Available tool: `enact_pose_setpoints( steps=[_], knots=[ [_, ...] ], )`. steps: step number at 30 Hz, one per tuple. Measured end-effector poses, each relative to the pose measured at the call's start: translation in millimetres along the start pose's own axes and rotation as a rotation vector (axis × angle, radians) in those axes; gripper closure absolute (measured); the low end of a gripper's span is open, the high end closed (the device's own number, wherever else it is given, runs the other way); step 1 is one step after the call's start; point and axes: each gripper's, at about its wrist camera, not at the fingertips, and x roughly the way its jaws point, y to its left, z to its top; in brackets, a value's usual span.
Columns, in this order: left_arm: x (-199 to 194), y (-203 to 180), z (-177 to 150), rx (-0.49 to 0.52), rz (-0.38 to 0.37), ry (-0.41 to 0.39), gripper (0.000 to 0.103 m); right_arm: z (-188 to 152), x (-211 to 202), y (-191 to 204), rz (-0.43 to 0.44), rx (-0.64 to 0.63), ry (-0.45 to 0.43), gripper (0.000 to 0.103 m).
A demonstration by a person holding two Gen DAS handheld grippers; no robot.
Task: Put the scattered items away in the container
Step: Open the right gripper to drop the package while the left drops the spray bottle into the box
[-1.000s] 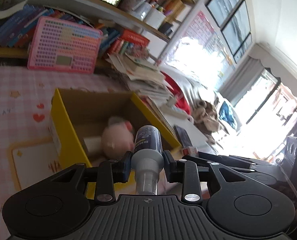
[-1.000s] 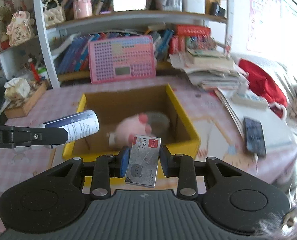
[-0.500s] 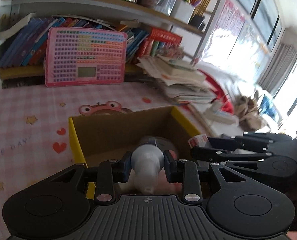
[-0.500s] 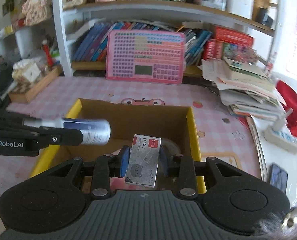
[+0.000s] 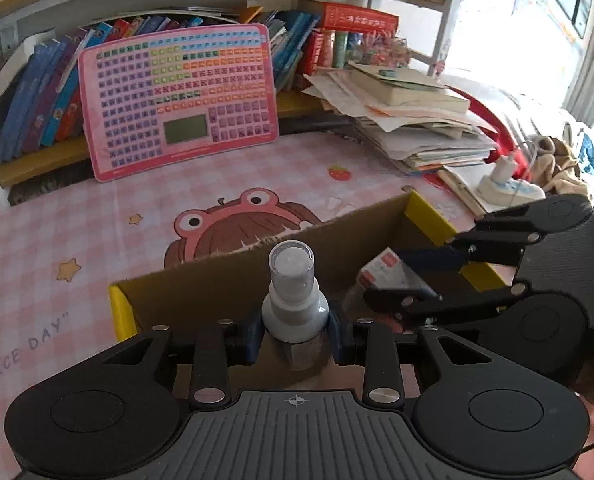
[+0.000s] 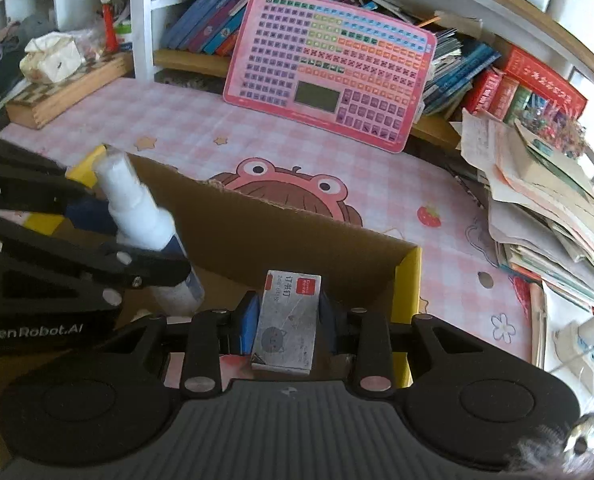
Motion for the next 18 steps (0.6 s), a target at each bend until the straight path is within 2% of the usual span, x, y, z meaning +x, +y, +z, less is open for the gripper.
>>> enact_pose_setpoints(
  steps=[4,6,8,10,12,18],
  knots=[
    [12.2,-1.0,-0.1,-0.012,-0.005,0.04,0.072,-3.3,11.1,-0.7,0.051,-0.01,0.044,0.071],
    [11.4,-2.6,-2.2,-0.01,-0.002,0.028,0.067,-6.9,10.4,2.0,0.059,-0.027,0.032,0.059],
    [7.7,-3.3,-2.0,-0.013,-0.012,0.003,0.059,-9.1,8.1,2.1,0.064,-0.034,0.013,0.052],
    [2.4,-5.2,-0.3,-0.017,-0.001,-0.026,0.042,-9.6,4.7,0.3,0.07,-0.022,0.0,0.051],
    [-4.0,-7.8,1.3,-0.016,0.007,-0.057,0.035,-10.7,-0.5,-1.3,0.073,-0.015,-0.021,0.048],
    [-31.8,-13.8,-3.4,-0.032,0.004,-0.126,0.032,-13.7,-23.1,-1.4,0.061,0.002,-0.087,0.044]
  ],
)
